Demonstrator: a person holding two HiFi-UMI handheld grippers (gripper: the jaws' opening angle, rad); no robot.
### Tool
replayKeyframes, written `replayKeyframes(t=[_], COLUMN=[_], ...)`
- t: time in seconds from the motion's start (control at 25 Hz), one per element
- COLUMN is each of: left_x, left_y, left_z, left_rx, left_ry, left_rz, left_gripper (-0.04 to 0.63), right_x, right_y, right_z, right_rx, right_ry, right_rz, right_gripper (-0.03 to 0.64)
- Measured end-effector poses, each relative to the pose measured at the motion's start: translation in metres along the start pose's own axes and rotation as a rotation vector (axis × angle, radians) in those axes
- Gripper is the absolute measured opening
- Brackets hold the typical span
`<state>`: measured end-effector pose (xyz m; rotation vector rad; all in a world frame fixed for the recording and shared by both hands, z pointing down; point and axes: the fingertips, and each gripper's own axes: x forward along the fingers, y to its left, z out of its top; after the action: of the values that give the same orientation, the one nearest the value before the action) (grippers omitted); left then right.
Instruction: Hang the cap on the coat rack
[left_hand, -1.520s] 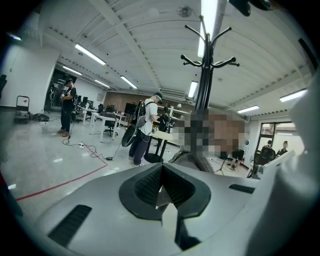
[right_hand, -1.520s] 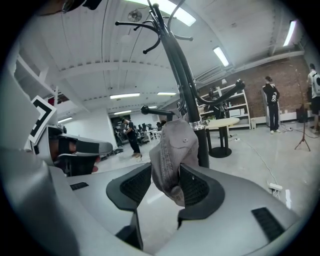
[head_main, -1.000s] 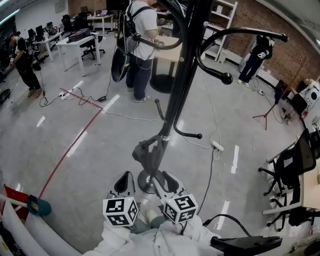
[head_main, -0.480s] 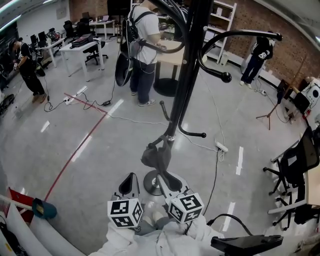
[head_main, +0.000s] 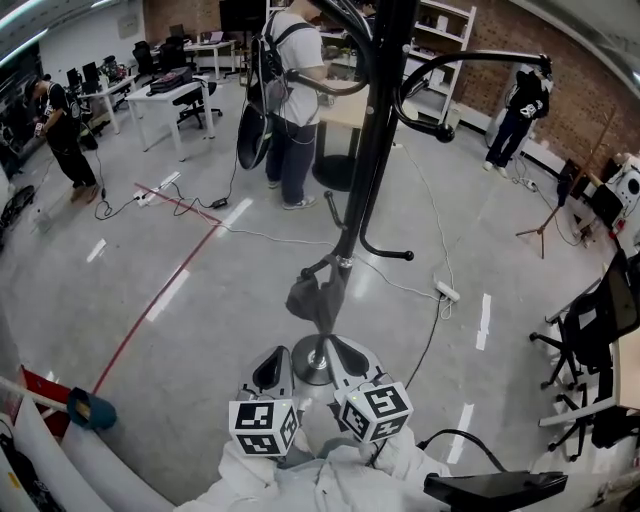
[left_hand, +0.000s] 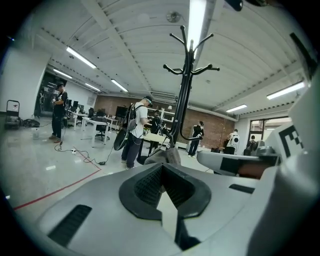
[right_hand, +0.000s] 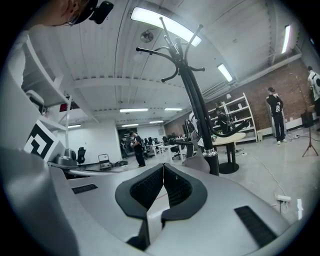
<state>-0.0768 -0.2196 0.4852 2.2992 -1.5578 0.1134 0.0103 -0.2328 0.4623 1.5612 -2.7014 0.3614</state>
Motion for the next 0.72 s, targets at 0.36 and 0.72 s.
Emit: replayKeyframes(t=[0.36,0.72], left_x=[-0.035,-0.052], left_y=[-0.041,-0.064], left_z=[-0.016,-0.019], left_rx=[0.017,0.045], left_ry=[-0.020,-0.034], left_rz=[0.040,0.043], left_gripper=[-0.017,-0.017], right_x=[-0.049,-0.073], right_y=[0.005,0.014], right_z=[-0.006,-0.010], right_rx=[-0.006,-0.043], right_ry=[0.018,0.029], right_rz=[0.025,0.058], right_gripper=[0.012,0.009])
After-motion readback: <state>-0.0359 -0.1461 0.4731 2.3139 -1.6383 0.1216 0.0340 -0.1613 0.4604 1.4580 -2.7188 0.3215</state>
